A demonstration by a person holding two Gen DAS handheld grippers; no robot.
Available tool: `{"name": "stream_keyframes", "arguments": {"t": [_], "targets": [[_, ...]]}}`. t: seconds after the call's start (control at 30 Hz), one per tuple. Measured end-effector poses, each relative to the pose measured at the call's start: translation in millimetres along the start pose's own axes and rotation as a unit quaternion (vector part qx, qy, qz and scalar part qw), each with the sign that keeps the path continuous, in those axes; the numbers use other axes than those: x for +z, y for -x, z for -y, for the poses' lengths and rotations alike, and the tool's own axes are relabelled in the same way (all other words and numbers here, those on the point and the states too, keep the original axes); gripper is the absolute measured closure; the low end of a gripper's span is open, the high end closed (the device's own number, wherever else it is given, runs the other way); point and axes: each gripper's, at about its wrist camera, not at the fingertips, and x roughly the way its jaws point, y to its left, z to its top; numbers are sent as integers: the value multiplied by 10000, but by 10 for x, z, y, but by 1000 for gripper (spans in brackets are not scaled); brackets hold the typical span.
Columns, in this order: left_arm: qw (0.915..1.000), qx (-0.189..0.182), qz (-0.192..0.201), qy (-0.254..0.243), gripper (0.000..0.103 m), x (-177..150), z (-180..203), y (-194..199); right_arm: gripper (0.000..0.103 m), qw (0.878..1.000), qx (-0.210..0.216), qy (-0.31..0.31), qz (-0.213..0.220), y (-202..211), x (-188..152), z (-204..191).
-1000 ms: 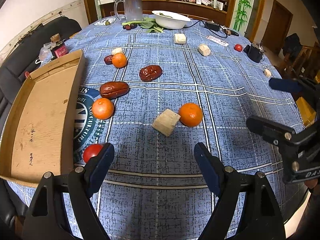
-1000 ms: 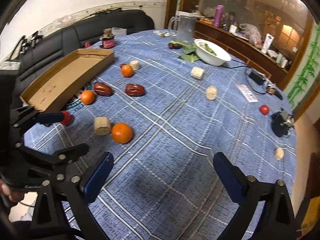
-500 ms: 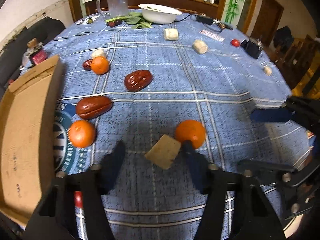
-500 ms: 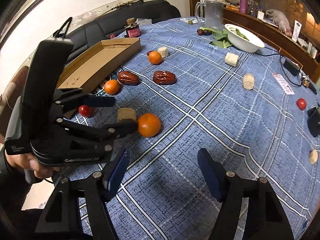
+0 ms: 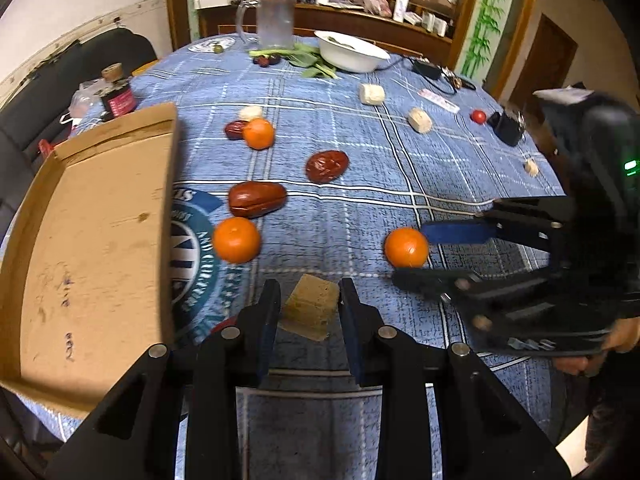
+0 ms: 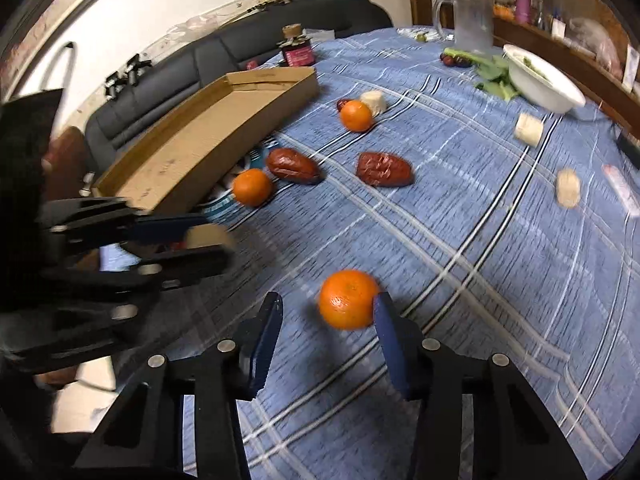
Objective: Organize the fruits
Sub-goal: 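Close the left tool on the cream cube while the right tool grasps the orange, then carry the cream cube in the left tool and the orange in the right tool over the cardboard tray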
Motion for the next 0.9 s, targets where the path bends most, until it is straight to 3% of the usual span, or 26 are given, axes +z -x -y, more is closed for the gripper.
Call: {"name": "stream_keyframes", "arguments": {"t": [0.1, 0.13, 0.53, 0.9], "targets": [[10000, 0, 33, 87, 76, 1, -45, 39, 71, 9998, -189, -86, 6, -19, 17, 47], [9999, -6, 46, 100, 76, -7, -61, 54, 72, 9998, -158, -118, 10, -14, 20, 72], [9996, -23, 245, 135, 76, -68, -98, 270, 72, 9997, -182, -150, -15, 15, 12, -16], [9984, 122, 428, 352, 76, -152, -337, 468, 72, 9991, 22, 331, 275, 278, 106, -505]]}}
